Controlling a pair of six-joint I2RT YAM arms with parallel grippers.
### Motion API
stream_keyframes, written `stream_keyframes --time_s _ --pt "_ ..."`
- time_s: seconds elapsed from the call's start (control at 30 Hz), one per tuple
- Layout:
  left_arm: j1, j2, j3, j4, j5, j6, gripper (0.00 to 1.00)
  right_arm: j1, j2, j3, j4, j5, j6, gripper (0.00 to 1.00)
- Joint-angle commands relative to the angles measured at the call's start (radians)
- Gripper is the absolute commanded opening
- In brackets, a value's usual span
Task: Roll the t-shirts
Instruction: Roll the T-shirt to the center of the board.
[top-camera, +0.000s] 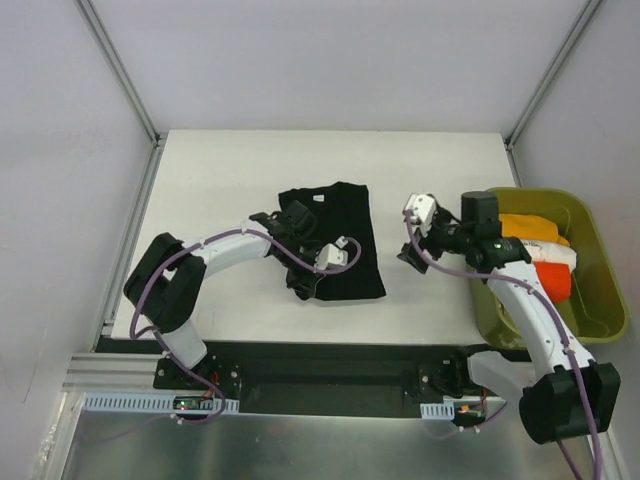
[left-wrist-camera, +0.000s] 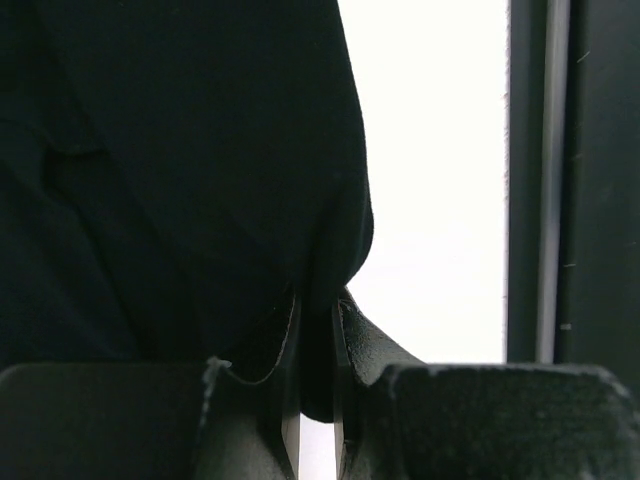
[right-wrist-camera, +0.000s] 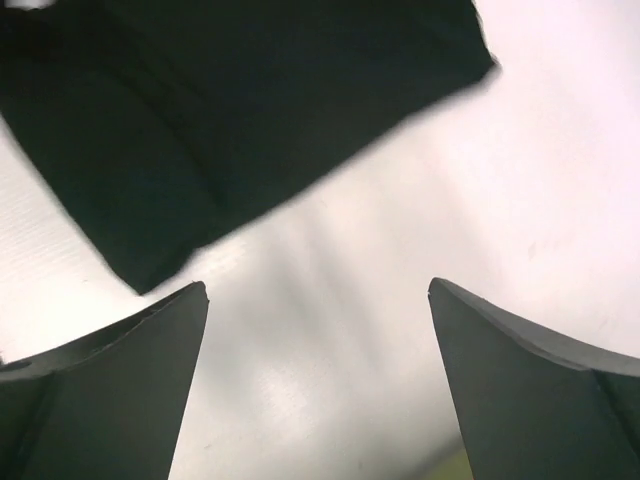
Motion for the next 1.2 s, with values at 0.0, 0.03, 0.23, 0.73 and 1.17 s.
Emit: stream_keyframes --time_s 0.0,0.03,0.23,0.73,1.17 --pt "0.082 0.080 0.124 -0.193 0.303 -0.057 0.00 0.162 0.032 -0.039 0.021 -0.037 -0.151 0.96" --pt "0.092 0.094 0.148 -0.205 0.324 -0.063 0.00 0.223 0.022 -0.062 -0.002 -0.034 -0.174 0.96" --pt "0.141 0.174 0.217 -0.278 0.415 -0.054 0.01 0.391 -0.043 -0.230 0.120 0.021 -0.318 0.96" --pt "0.187 0.215 0.243 -0.300 0.473 -0.079 0.03 0.480 0.287 -0.114 0.176 0.015 -0.369 0.88" --pt "0.242 0.174 0.133 -0.298 0.485 -0.118 0.04 0.496 0.460 0.128 -0.264 -0.014 -0.500 0.17"
